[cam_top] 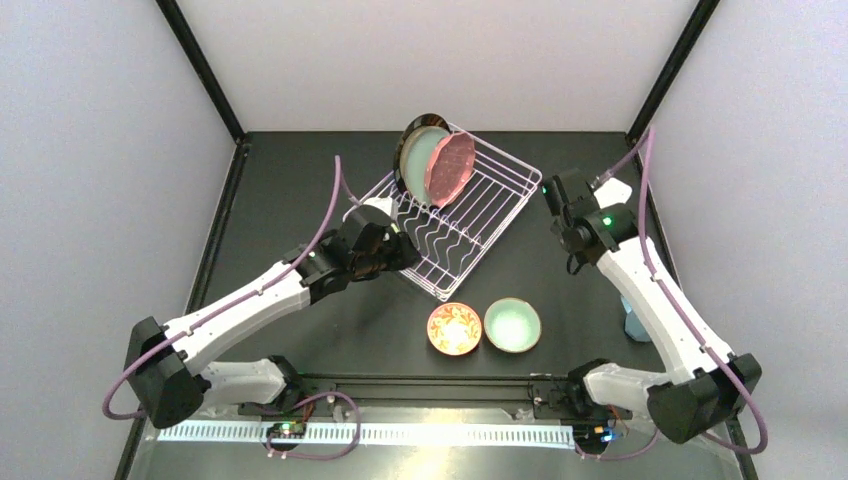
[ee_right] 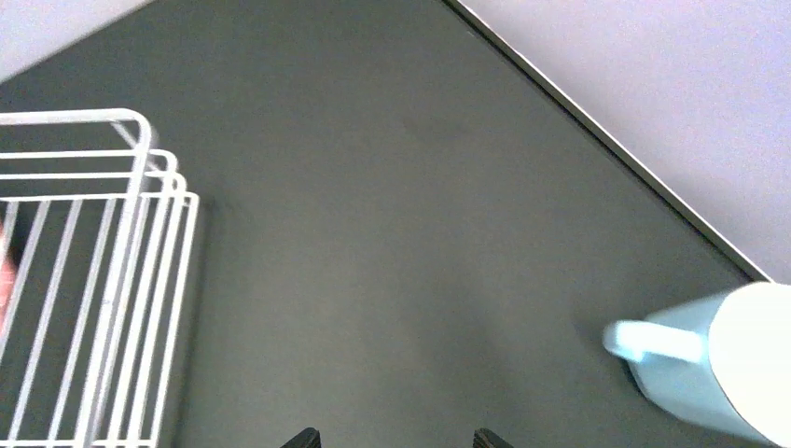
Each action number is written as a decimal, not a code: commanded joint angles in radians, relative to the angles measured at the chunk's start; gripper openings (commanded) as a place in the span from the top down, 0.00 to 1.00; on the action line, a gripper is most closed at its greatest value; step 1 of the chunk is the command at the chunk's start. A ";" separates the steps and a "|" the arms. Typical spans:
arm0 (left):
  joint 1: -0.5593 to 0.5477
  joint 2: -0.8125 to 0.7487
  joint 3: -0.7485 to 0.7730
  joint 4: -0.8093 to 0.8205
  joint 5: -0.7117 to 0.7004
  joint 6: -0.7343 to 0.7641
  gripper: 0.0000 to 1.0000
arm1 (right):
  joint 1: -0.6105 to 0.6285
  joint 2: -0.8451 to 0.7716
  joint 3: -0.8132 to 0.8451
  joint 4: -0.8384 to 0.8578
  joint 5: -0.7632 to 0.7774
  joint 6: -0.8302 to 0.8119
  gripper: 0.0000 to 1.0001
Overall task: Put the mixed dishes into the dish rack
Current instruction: Grab the cup at the corner of the board, then pass from the right arm to the left
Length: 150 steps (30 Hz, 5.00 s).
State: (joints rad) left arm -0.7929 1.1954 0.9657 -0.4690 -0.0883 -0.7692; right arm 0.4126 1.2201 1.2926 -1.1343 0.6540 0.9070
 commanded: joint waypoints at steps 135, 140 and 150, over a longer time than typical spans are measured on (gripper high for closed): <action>0.005 0.200 0.284 0.096 0.405 -0.025 0.01 | -0.721 -0.033 -0.200 0.639 -1.086 -0.138 1.00; 0.006 0.235 0.342 0.099 0.418 -0.058 0.01 | -0.646 -0.029 -0.135 0.679 -1.142 -0.108 1.00; 0.082 0.232 0.366 0.110 0.469 -0.130 0.01 | -0.450 -0.050 -0.104 0.899 -1.232 0.042 1.00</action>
State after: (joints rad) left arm -0.7517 1.4315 1.2957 -0.3790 0.3382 -0.8501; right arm -0.0883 1.2152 1.1629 -0.4294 -0.4862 0.8528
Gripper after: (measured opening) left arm 0.987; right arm 0.097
